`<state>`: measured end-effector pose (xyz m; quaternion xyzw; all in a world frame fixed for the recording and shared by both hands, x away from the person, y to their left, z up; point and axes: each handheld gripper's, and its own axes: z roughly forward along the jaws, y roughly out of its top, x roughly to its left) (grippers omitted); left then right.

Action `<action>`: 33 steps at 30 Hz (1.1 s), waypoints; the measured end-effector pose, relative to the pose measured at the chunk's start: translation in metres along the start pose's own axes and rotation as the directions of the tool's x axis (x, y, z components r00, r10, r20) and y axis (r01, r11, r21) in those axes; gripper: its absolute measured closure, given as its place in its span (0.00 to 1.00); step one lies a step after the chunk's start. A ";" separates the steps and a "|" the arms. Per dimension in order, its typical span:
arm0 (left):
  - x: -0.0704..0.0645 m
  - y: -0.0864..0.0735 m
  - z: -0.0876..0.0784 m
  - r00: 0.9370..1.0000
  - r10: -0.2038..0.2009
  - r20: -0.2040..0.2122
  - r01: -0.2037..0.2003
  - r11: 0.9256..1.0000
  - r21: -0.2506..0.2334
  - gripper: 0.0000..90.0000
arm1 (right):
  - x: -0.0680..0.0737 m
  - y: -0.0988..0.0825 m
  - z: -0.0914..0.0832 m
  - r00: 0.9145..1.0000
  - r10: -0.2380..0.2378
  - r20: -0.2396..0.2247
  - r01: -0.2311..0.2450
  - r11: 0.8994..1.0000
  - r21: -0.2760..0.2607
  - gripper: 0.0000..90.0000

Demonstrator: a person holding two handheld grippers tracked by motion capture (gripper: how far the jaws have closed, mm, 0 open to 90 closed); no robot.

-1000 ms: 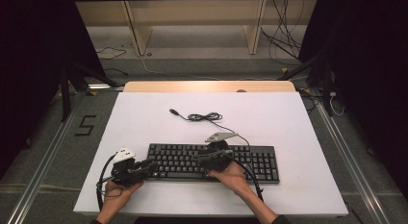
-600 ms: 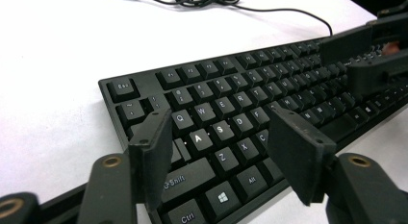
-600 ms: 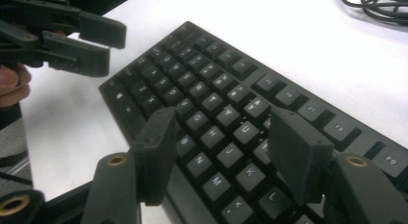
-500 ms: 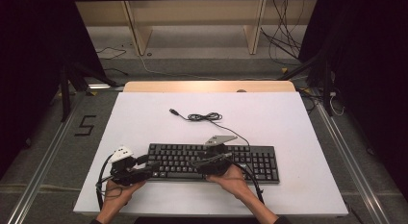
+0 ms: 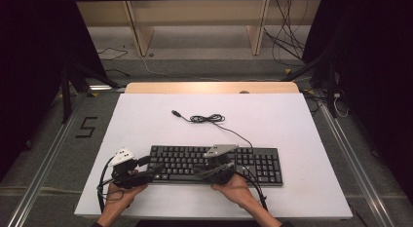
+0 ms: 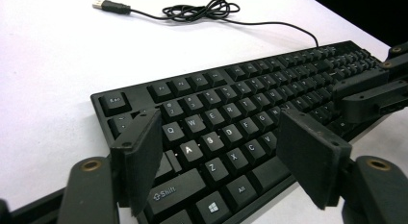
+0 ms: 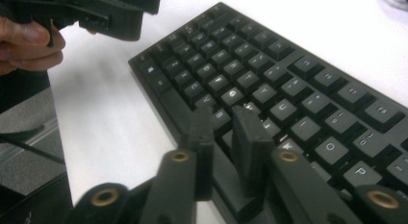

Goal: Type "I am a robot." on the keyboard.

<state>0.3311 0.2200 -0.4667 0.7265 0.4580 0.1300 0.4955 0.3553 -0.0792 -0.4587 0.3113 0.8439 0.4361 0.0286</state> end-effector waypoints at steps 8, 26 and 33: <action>-0.002 0.000 0.000 1.000 0.012 0.018 -0.012 1.000 -0.005 0.33 | 0.002 -0.007 0.003 1.000 -0.010 0.002 0.010 1.000 0.029 0.98; -0.002 0.000 0.001 1.000 0.017 0.022 -0.017 1.000 0.002 0.32 | 0.001 -0.015 0.013 1.000 -0.011 0.014 0.010 0.997 0.073 1.00; -0.002 0.000 0.001 1.000 0.017 0.022 -0.017 1.000 0.001 0.32 | 0.001 -0.015 0.014 1.000 -0.012 0.014 0.011 0.997 0.076 1.00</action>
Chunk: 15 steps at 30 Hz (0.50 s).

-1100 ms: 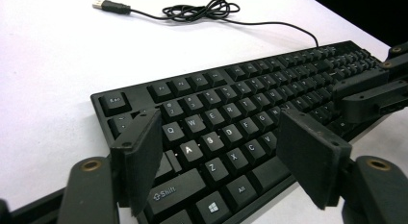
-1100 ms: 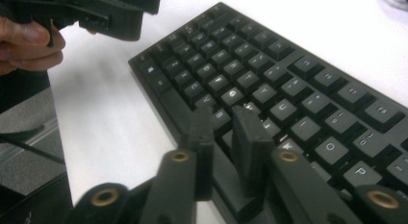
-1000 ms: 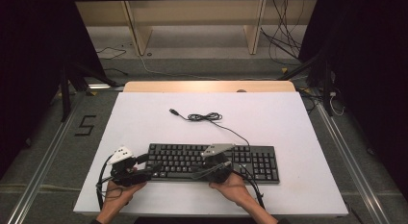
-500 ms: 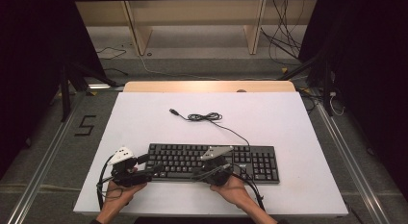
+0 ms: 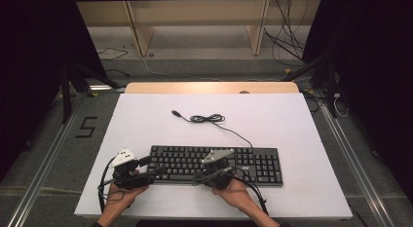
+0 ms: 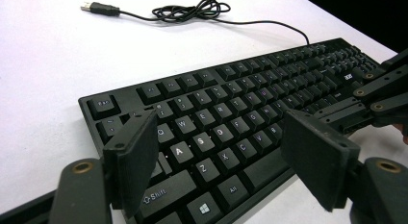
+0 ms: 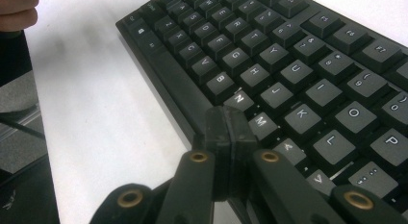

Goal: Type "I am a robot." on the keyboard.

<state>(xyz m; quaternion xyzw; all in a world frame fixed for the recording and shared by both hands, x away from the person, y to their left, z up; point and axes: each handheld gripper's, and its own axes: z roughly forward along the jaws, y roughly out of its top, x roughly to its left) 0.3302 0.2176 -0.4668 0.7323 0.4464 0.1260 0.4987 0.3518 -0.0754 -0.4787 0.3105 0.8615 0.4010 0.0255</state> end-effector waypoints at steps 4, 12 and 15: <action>0.000 0.000 0.000 1.000 0.000 -0.001 0.000 1.000 0.000 0.32 | 0.000 -0.001 0.002 1.000 -0.012 0.008 0.012 1.000 0.014 1.00; 0.002 0.000 0.000 1.000 -0.011 -0.020 0.011 1.000 0.001 0.33 | 0.001 -0.002 0.003 1.000 -0.007 0.012 0.007 1.000 0.008 1.00; 0.004 0.000 0.001 0.999 -0.022 -0.037 0.022 1.000 0.006 0.35 | 0.001 -0.002 0.002 1.000 0.005 -0.001 -0.005 1.000 0.002 0.97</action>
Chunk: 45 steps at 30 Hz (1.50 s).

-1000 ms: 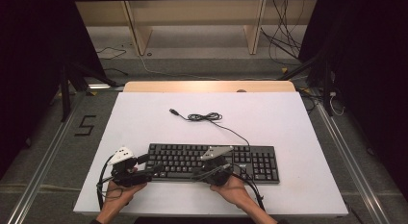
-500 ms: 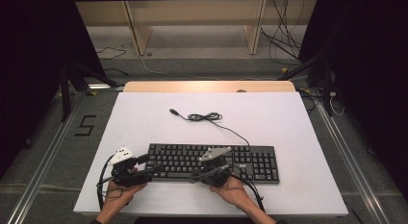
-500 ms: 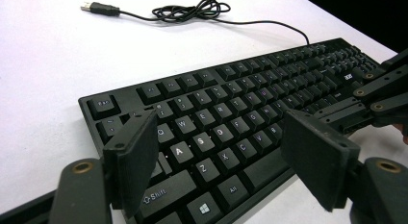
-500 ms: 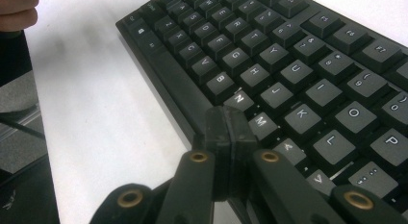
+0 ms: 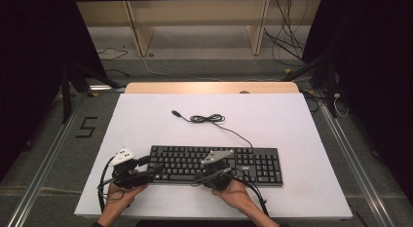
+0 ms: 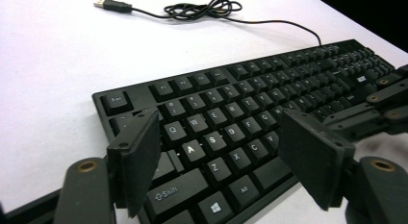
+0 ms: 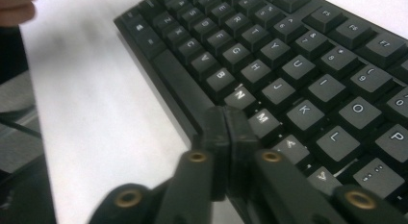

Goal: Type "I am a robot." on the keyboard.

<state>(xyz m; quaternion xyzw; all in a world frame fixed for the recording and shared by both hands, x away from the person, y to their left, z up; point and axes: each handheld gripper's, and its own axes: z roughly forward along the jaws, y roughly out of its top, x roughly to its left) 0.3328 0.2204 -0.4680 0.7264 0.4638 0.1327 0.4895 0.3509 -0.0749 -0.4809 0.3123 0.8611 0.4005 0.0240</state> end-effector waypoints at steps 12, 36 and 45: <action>0.003 0.001 0.008 1.000 -0.006 -0.014 0.006 1.000 0.024 0.54 | -0.006 0.004 -0.017 0.999 0.034 -0.032 -0.037 0.996 -0.086 0.68; 0.001 0.001 0.023 0.998 0.051 -0.022 -0.049 0.993 0.103 0.99 | -0.003 0.005 -0.024 0.998 0.040 -0.049 -0.046 0.991 -0.126 0.43; 0.003 0.002 0.027 0.998 0.048 -0.034 -0.043 0.991 0.125 0.99 | -0.005 0.006 -0.025 0.998 0.055 -0.024 -0.057 0.989 -0.135 0.40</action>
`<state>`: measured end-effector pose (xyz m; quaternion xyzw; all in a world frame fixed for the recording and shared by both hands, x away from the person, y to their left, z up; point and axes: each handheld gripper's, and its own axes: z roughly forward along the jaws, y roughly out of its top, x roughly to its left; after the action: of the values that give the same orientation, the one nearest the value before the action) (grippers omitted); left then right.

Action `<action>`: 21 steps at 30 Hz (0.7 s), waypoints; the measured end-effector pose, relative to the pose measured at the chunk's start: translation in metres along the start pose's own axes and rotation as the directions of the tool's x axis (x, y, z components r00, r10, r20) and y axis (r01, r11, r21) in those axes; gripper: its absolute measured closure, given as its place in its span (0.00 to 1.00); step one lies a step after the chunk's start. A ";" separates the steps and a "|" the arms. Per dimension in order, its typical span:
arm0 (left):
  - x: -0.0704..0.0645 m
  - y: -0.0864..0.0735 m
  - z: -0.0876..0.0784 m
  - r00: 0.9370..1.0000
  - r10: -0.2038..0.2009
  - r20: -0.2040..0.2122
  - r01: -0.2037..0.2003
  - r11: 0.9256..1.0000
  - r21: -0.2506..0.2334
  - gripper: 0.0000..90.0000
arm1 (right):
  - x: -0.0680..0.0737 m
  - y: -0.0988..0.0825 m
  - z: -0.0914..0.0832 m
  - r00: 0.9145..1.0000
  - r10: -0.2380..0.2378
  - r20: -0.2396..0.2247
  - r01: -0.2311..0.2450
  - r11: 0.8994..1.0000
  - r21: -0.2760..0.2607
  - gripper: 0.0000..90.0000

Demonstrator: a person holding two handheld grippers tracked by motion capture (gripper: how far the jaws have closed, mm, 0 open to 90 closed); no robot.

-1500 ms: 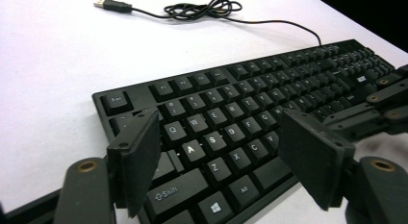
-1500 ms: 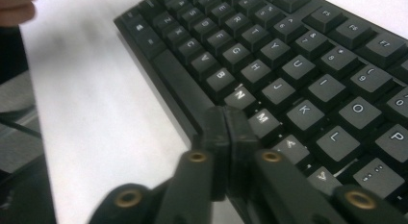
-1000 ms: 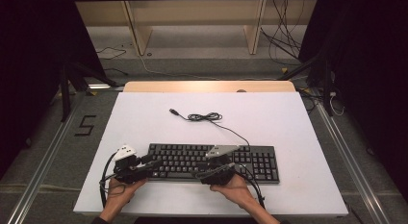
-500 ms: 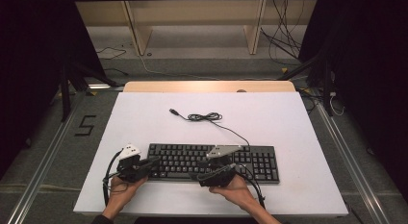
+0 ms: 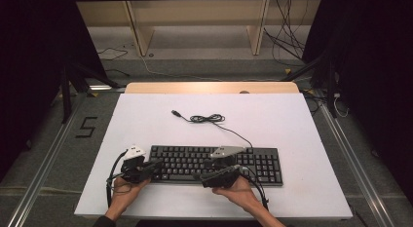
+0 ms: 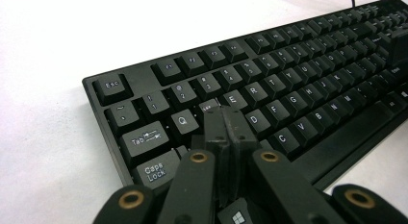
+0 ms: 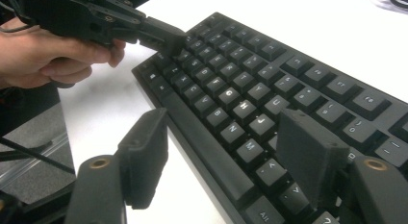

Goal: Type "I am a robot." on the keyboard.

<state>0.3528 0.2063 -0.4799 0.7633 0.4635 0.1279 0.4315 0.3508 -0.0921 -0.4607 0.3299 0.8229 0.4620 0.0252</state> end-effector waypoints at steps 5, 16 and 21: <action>0.001 0.000 0.003 1.000 -0.001 -0.006 0.001 1.000 0.015 0.99 | -0.001 0.000 0.000 1.000 0.000 0.005 0.000 1.000 -0.002 0.39; 0.002 0.000 0.007 1.000 -0.010 -0.008 0.010 1.000 0.029 0.99 | -0.003 0.001 -0.001 1.000 0.008 0.024 -0.008 1.000 -0.008 0.39; 0.002 -0.001 0.009 1.000 -0.010 -0.013 0.011 0.999 0.044 0.99 | -0.003 0.002 -0.001 0.999 0.008 0.033 -0.008 1.000 -0.008 0.40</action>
<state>0.3584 0.2035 -0.4863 0.7695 0.4728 0.1202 0.4122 0.3537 -0.0944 -0.4595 0.3405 0.8193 0.4597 0.0380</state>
